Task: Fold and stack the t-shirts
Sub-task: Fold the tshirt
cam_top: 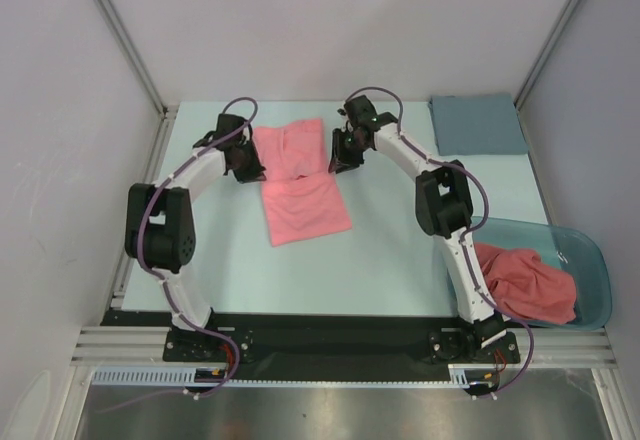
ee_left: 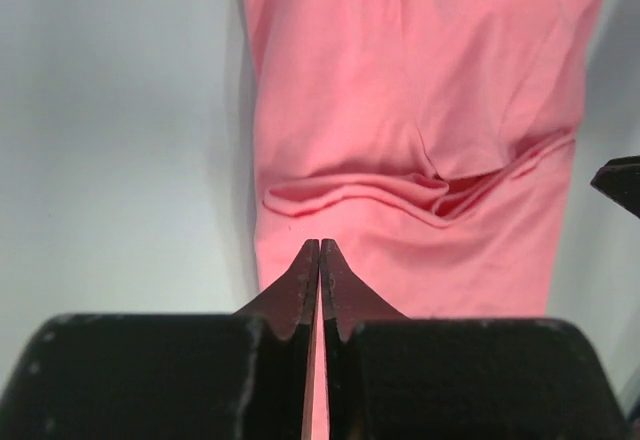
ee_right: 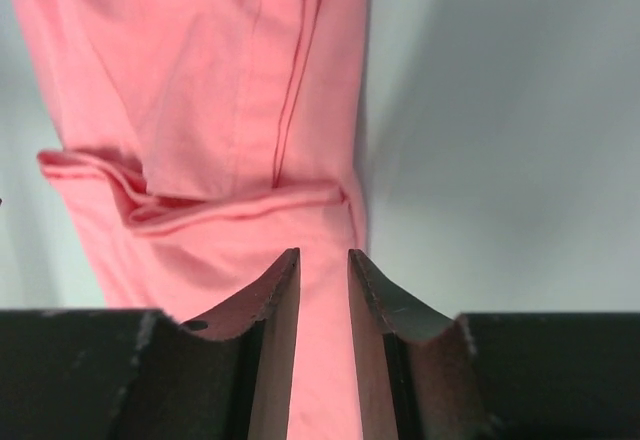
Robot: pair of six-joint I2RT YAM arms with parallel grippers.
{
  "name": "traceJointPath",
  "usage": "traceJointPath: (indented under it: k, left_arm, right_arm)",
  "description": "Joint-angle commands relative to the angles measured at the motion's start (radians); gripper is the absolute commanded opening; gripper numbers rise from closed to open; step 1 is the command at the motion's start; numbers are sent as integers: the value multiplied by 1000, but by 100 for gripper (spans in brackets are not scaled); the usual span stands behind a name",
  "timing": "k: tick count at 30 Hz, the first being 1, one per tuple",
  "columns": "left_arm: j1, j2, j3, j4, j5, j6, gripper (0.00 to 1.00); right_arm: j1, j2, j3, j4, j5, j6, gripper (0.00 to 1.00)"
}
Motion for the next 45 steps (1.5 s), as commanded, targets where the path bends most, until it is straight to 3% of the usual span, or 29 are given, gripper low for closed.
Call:
traceJointPath:
  k: [1,15,23,26,28,29,32,35,39,40,45]
  left_arm:
    - [-5,-92,-86,38,37,-10,6]
    - [27,73,-34,99,49,-14,4]
    - [61,86,-8,56,28,16,3]
    - [63,37,-5,26,12,26,15]
    - [63,-24,-3,10,9,39,32]
    - [63,-49,-11,4,11,40,36]
    - [61,-155,-80,-17,49,26,45]
    - [58,-302,-222,-11,72,0,48]
    - [47,-466,-426,10,139,-62,50]
    - [44,-532,-510,33,155,-78,51]
    - [14,-681,-779,157,273,-236,55]
  right_arm:
    - [15,-128,-61,2,-45,-39,32]
    - [-1,-31,-96,109,-80,30,31]
    - [-49,39,-2,36,-53,-4,30]
    - [-57,24,25,-1,-26,-25,30]
    - [-61,-6,32,-54,16,-41,31]
    - [-63,-22,26,-73,26,-45,31]
    - [-61,-127,-58,-130,52,-59,33]
    - [-61,-279,-251,-125,38,-61,41]
    - [-51,-468,-553,-5,-40,-45,60]
    - [-51,-499,-663,17,-71,-41,63]
    - [-54,-628,-874,163,-204,5,69]
